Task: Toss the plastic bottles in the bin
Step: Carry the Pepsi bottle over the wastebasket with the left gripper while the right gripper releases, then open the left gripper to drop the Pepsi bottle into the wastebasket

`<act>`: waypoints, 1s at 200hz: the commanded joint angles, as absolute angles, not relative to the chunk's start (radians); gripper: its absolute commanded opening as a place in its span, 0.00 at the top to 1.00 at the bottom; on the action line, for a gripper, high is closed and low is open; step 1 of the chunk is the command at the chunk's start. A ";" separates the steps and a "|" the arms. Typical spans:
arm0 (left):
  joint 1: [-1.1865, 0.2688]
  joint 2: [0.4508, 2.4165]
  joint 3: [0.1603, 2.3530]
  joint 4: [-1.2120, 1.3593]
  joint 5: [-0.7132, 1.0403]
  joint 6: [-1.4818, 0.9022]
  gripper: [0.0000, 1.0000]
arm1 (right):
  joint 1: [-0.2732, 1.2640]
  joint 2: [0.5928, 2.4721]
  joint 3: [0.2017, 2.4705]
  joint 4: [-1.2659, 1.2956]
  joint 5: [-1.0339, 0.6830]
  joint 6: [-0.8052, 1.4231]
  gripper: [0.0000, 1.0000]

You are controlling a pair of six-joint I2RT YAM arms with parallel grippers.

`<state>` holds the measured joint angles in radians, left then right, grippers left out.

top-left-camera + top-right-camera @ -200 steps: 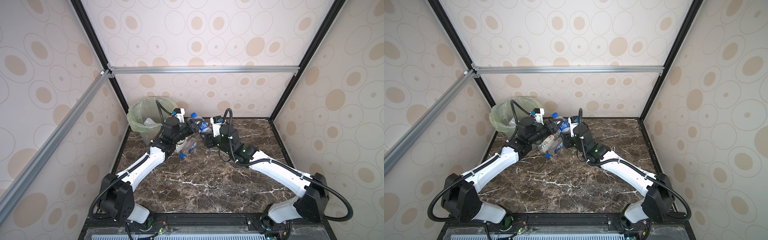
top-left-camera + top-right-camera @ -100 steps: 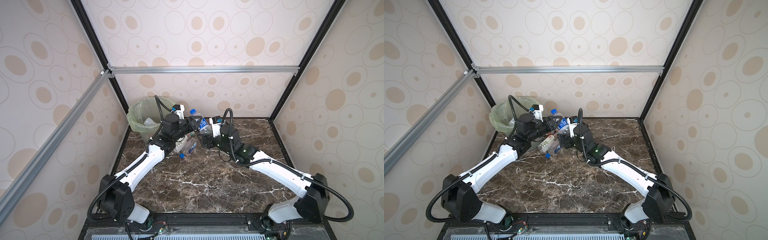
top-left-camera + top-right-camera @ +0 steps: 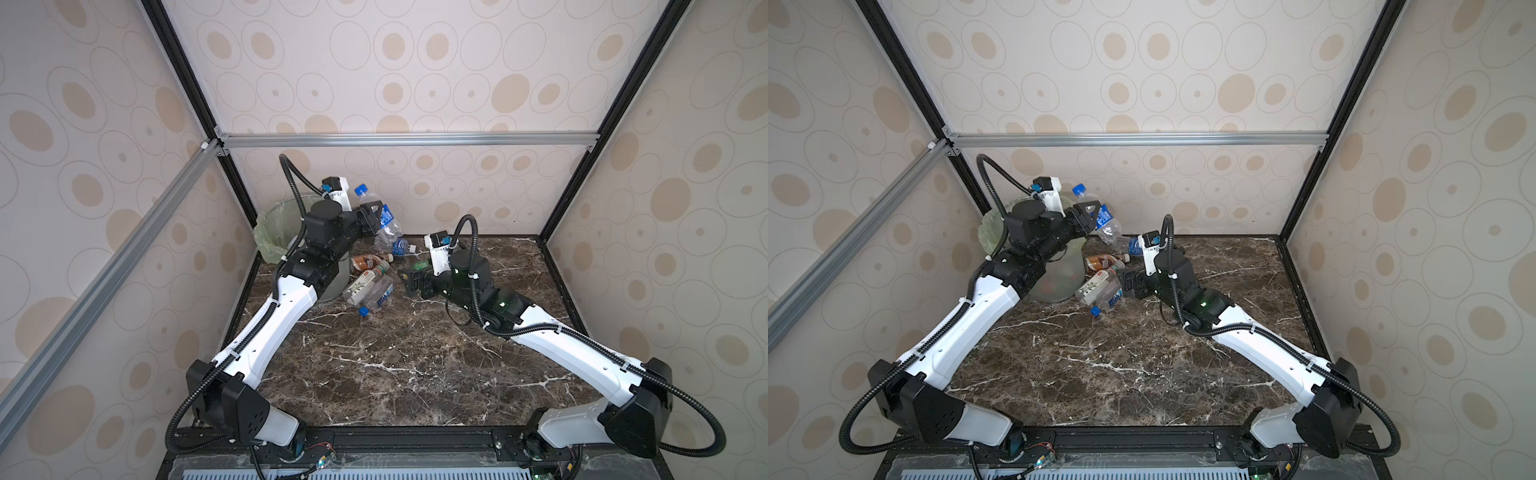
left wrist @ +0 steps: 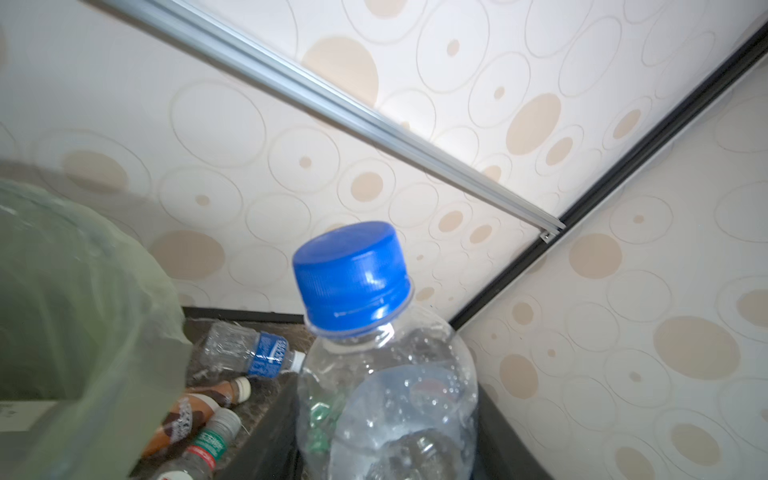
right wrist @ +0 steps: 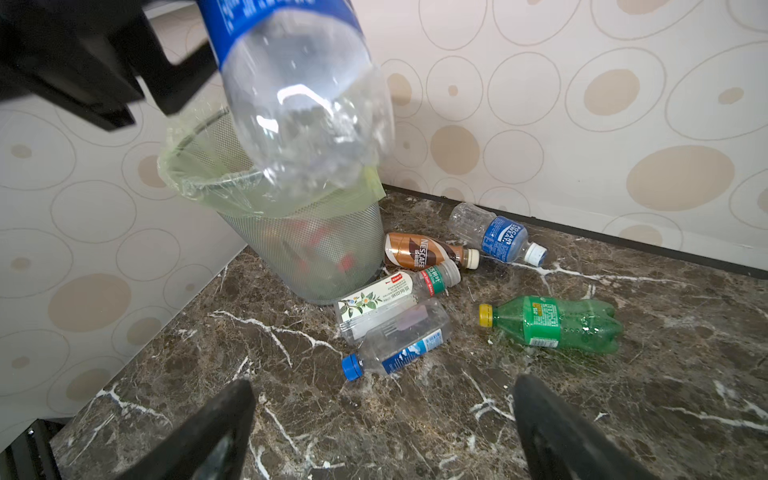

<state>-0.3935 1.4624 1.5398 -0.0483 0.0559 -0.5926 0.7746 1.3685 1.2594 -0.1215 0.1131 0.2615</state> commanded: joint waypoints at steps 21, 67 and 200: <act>-0.332 1.423 1.675 -0.115 -0.148 -0.362 0.51 | 0.780 1.393 1.327 -0.123 0.063 0.243 0.00; -0.322 1.369 1.737 -0.084 -0.292 -0.199 0.51 | 0.782 1.450 1.399 -0.132 0.031 0.238 0.00; -0.204 1.605 1.793 -0.376 -0.282 -0.284 0.11 | 0.782 1.502 1.417 -0.152 0.019 0.230 0.00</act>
<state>-0.2237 1.4979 1.7111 -0.1402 -0.3374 -0.1902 0.7776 1.4994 1.3975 -0.1471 0.0250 0.2436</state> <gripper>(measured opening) 0.721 0.997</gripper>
